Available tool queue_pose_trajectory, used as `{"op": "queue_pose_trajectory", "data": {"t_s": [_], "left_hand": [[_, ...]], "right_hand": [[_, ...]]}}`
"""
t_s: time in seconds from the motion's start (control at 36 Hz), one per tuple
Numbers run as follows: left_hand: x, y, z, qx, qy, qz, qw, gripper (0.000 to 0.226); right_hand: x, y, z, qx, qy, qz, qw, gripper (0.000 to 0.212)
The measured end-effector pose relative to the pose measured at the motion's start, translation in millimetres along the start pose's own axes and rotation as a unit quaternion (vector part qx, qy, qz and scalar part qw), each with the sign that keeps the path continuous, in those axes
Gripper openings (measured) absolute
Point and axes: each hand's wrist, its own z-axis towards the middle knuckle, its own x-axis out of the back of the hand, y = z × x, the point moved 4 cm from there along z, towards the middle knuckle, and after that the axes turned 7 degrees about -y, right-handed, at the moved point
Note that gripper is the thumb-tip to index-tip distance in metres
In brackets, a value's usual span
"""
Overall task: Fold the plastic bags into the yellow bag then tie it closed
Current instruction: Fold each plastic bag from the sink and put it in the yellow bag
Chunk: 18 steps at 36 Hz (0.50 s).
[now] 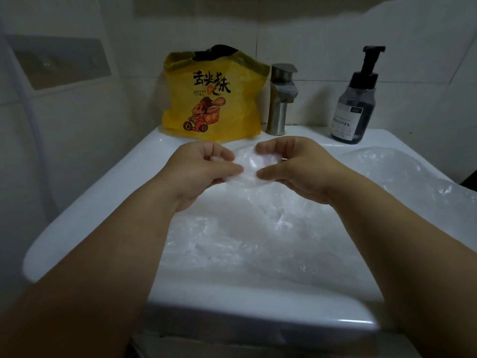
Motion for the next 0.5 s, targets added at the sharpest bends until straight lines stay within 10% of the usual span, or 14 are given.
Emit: {"op": "queue_pose_trajectory", "data": {"t_s": [0.5], "left_hand": [[-0.7,4.9,-4.3,-0.134,0.074,0.213,0.965,0.020]], "right_hand": [[2.6,0.1,2.5,0.071,0.064,-0.337,0.937,0.047]]}}
